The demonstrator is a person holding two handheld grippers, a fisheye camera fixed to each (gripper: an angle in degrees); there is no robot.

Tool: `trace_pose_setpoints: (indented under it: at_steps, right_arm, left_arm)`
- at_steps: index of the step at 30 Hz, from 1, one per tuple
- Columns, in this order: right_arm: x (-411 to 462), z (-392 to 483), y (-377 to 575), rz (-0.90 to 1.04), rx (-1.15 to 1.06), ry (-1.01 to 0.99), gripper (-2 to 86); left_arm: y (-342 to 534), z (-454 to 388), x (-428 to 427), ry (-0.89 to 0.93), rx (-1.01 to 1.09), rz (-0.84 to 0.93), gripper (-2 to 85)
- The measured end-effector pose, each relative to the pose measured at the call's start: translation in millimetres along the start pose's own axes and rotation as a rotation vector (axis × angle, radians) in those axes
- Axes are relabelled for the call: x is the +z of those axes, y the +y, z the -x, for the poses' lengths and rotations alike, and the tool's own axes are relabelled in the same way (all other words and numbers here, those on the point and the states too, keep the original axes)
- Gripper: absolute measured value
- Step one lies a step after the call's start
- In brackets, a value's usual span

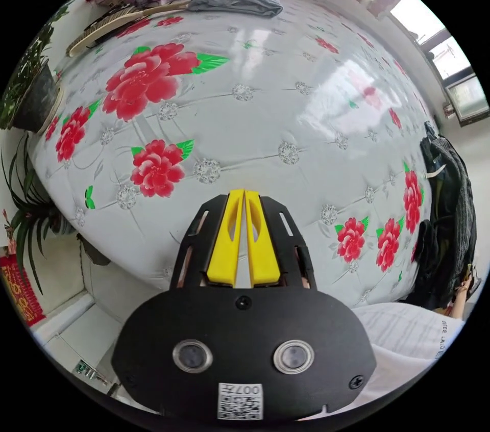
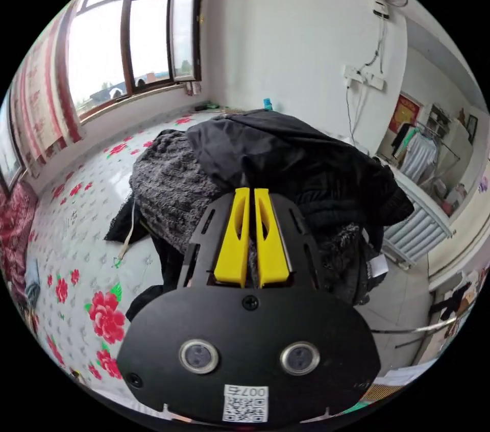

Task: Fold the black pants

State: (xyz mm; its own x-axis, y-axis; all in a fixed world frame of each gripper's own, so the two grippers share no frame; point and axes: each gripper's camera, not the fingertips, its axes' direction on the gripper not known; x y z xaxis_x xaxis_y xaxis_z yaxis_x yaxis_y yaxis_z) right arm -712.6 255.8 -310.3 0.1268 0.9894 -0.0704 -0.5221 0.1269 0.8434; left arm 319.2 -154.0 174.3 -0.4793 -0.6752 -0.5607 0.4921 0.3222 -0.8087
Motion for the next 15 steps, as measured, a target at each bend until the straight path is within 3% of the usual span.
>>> trace_pose_setpoints:
  at_steps: [8,15]
  right_arm:
    - [-67.8,154.0,49.2,-0.068,-0.455,-0.648,-0.2]
    - [-84.2,353.9,178.4,0.230,-0.650,-1.328,0.0]
  left_arm:
    - [21.9,7.2,-25.4,0.175,0.104,-0.055,-1.0]
    - [46.3,27.8,-64.0,0.297,0.155,-0.167,-0.7]
